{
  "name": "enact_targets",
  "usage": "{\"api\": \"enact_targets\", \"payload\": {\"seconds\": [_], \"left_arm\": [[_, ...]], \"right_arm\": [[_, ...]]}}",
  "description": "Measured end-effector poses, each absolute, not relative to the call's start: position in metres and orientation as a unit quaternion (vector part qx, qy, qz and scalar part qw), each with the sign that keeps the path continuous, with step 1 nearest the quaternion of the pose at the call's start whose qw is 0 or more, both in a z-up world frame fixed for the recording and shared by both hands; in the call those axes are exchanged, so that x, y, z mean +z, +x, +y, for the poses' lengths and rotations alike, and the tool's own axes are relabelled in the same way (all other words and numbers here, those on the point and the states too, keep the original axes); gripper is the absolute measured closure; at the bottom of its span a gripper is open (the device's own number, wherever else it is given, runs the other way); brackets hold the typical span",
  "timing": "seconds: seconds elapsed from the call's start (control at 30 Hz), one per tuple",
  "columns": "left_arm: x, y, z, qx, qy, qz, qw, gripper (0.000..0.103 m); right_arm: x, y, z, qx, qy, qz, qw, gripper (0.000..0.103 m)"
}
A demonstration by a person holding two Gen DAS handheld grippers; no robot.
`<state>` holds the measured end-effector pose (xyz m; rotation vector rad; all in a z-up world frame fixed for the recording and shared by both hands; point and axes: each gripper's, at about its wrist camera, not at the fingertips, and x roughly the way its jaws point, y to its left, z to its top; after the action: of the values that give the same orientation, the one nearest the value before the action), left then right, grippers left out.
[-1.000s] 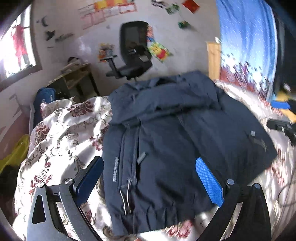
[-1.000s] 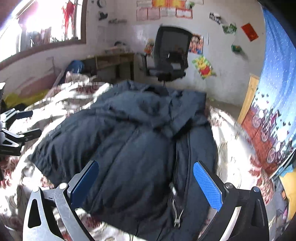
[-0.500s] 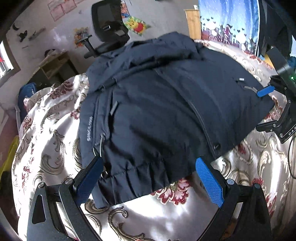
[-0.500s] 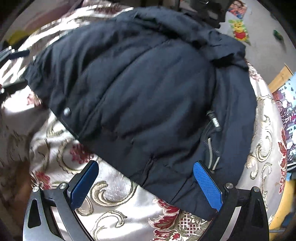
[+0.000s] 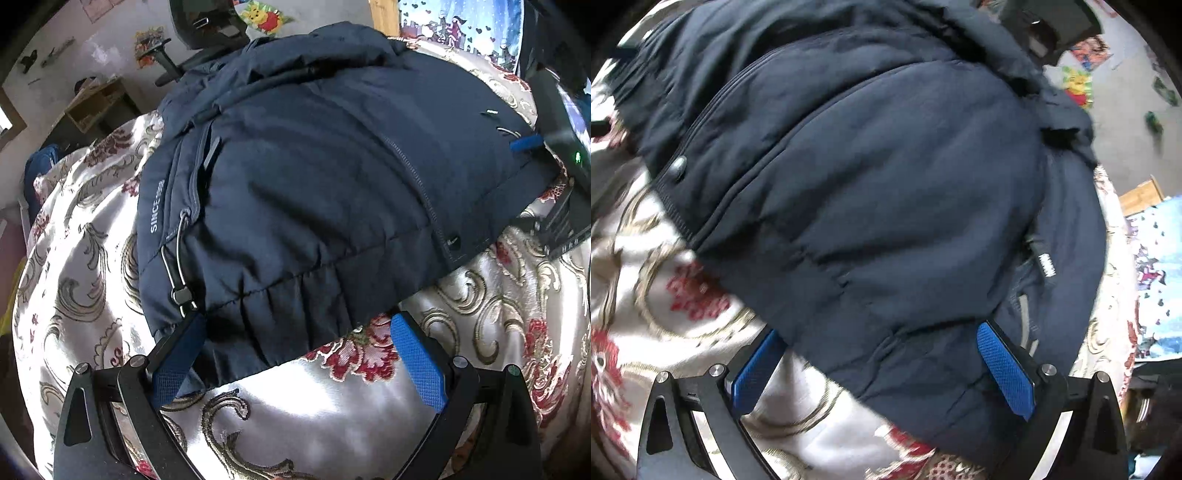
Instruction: Fold large clothes
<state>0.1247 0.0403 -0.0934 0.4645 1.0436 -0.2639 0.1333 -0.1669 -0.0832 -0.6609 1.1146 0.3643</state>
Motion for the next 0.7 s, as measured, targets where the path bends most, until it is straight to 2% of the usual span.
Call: {"api": "enact_targets", "payload": {"seconds": [0.13, 0.27, 0.47, 0.6, 0.7], "left_arm": [[-0.095, 0.124, 0.04, -0.128, 0.226, 0.492, 0.831, 0.005], [-0.099, 0.123, 0.039, -0.133, 0.246, 0.493, 0.824, 0.005], [-0.112, 0.123, 0.032, -0.122, 0.281, 0.499, 0.81, 0.005], [-0.119, 0.128, 0.03, -0.113, 0.298, 0.505, 0.802, 0.005], [-0.122, 0.131, 0.031, -0.112, 0.301, 0.508, 0.799, 0.005]], "right_arm": [[-0.066, 0.136, -0.182, 0.181, -0.246, 0.506, 0.806, 0.001], [-0.035, 0.148, -0.202, 0.188, -0.137, 0.486, 0.843, 0.001], [-0.028, 0.17, -0.224, 0.215, -0.01, 0.516, 0.829, 0.001], [-0.026, 0.183, -0.235, 0.224, 0.012, 0.537, 0.813, 0.0], [-0.033, 0.183, -0.23, 0.231, -0.022, 0.554, 0.799, 0.0]]}}
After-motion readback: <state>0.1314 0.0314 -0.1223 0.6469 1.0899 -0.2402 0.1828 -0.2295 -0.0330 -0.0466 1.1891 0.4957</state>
